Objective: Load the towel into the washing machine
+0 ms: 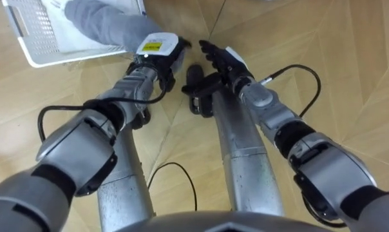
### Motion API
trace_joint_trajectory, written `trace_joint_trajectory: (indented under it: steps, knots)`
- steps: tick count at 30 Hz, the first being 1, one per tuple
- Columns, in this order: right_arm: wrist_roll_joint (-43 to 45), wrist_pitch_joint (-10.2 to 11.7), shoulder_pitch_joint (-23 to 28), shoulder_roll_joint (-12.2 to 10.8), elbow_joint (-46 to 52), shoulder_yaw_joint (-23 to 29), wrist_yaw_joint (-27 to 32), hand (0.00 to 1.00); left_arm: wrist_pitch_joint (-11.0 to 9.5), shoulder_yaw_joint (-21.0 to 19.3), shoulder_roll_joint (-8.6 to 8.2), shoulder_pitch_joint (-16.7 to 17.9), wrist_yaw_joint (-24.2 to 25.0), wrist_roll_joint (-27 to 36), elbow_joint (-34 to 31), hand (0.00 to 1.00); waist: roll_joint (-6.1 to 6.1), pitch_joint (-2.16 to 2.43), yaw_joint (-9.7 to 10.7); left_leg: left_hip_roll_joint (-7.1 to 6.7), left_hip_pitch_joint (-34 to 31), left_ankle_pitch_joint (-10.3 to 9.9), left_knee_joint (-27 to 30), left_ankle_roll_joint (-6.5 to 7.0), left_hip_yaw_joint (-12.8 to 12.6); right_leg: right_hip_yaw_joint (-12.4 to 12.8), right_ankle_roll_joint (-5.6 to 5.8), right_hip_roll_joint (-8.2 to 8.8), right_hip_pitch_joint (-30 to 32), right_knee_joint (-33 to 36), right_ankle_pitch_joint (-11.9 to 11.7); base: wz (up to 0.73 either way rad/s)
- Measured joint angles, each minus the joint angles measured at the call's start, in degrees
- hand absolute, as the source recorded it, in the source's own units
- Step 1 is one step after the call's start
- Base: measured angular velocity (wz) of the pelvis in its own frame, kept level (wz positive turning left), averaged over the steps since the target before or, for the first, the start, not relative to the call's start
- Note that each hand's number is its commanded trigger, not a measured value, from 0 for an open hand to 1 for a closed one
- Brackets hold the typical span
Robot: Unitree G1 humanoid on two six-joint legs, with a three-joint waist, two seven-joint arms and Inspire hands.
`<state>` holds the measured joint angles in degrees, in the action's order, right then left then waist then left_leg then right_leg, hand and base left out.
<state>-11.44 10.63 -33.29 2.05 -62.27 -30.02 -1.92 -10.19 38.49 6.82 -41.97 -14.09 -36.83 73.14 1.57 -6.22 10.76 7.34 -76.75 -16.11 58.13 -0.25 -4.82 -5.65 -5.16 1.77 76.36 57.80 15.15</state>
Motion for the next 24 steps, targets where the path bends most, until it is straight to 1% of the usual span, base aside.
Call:
trace_joint_trajectory:
  steps: [4,5,7,10,14,17,20,24]
  knots:
    - [-0.01,0.0,-0.5,0.13,-0.24,0.41,-0.11,0.0,0.63,0.0,0.09,-0.02,1.26,-0.69,0.08,1.0,0.0,0.0,-0.03,-0.04,0.0,0.02,-0.29,0.02,-0.38,0.34,-0.02,0.03,0.31,0.1,0.1,0.0]
    - [-0.02,-0.01,-0.88,0.2,-0.26,0.48,-0.1,0.0,1.07,0.04,0.11,0.09,1.36,-1.23,0.09,1.0,0.0,0.0,0.01,-0.06,-0.07,0.01,-0.28,0.02,-0.58,0.54,-0.02,0.06,0.57,0.31,0.22,0.0]
    - [0.1,-0.09,-1.25,0.1,-0.26,0.99,-0.05,0.0,1.51,-0.06,0.14,0.33,2.12,-1.55,0.1,1.0,0.02,-0.01,-0.08,-0.03,-0.36,-0.44,0.53,-0.14,-0.61,0.87,-0.06,0.14,1.07,1.45,0.82,0.0]
    - [0.16,-0.1,-1.22,0.1,-0.21,1.37,-0.06,0.0,1.55,-0.07,0.24,0.7,2.76,-1.56,0.13,1.0,0.04,-0.02,0.04,0.0,-0.51,-1.07,1.62,-0.36,-0.58,0.98,-0.25,0.33,1.4,2.91,1.66,0.01]
    - [0.05,-0.12,-1.09,0.13,-0.23,2.05,-0.05,0.0,1.59,-0.61,0.53,0.91,4.29,-1.55,0.11,1.0,0.14,-0.06,0.08,0.07,-0.64,-1.45,2.39,-0.8,-0.27,0.77,-0.78,0.39,1.64,3.96,2.34,0.01]
    - [-0.02,-0.12,-1.09,0.03,-0.28,2.04,-0.1,0.0,1.59,-0.7,0.55,0.79,4.8,-1.57,0.14,1.0,0.14,-0.06,0.05,0.12,-0.68,-1.72,2.75,-1.08,0.12,0.71,-0.94,0.17,1.64,4.1,2.43,-0.03]
    - [-0.12,-0.15,-1.01,0.05,-0.29,1.95,-0.08,0.0,1.58,-0.67,0.56,0.89,4.84,-1.57,0.55,1.0,0.15,-0.06,0.02,0.22,-0.69,-2.04,3.16,-1.07,0.18,0.71,-0.95,0.09,1.63,4.2,2.44,-0.06]
    - [-2.31,-0.3,-0.36,0.17,-0.18,0.85,0.2,0.0,1.54,-0.12,0.54,0.93,4.46,-1.52,0.52,1.0,0.22,0.0,-0.05,0.24,-0.42,-2.23,3.38,-0.92,0.32,0.55,-0.92,0.13,1.07,4.1,2.42,-0.03]
